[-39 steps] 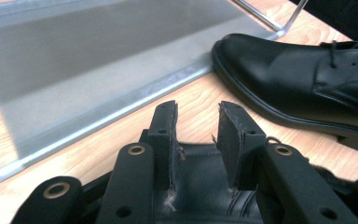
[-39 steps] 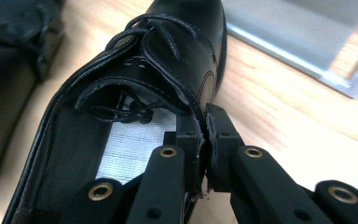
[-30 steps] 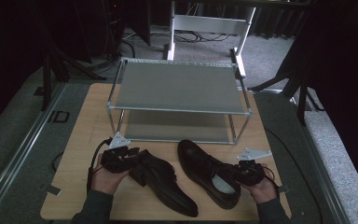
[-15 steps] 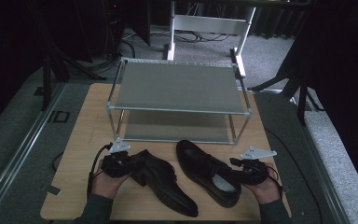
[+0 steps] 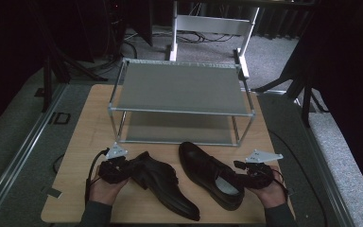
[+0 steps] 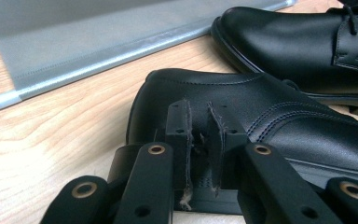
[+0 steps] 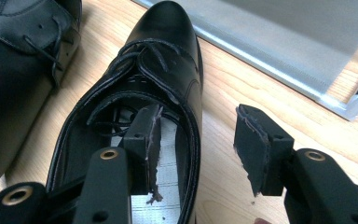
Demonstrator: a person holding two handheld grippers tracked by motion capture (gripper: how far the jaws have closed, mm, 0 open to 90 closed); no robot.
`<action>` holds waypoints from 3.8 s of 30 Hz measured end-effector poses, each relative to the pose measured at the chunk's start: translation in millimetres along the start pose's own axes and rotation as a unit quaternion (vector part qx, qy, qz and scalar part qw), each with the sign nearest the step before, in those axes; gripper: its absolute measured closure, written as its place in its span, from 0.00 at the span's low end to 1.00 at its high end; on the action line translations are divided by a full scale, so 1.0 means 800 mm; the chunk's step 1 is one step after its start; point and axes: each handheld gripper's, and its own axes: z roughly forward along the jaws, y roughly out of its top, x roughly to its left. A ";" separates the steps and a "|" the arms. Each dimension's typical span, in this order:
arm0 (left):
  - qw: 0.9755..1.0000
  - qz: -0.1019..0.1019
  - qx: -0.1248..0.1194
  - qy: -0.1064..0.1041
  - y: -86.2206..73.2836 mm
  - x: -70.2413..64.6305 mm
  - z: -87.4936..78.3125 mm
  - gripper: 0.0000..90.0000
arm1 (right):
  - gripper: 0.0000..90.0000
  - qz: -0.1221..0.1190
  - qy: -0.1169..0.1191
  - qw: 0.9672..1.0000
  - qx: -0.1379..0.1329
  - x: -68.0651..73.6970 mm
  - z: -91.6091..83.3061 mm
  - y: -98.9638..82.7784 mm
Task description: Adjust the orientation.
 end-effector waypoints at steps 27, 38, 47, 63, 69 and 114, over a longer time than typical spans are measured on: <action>1.000 -0.013 -0.009 -0.023 -0.054 0.008 -0.055 0.87 | 0.58 -0.009 0.010 1.000 0.012 0.001 0.009 -0.002; 0.999 -0.028 -0.016 -0.020 -0.068 0.018 -0.068 0.75 | 0.58 -0.009 0.008 1.000 0.016 0.002 0.010 -0.006; 0.998 -0.045 -0.049 0.004 -0.066 0.032 -0.091 0.69 | 0.58 -0.003 0.009 1.000 0.014 0.001 0.011 -0.009; 0.997 0.070 0.025 0.017 -0.007 0.009 -0.031 0.72 | 0.56 0.005 0.013 1.000 0.014 -0.002 0.011 -0.017; 0.997 0.075 0.025 0.026 -0.006 0.010 -0.033 0.80 | 0.57 0.007 0.014 1.000 0.015 -0.002 0.012 -0.018; 0.996 -0.081 -0.024 0.035 -0.059 0.027 -0.119 0.89 | 0.80 0.002 0.027 0.999 0.038 -0.001 0.016 -0.019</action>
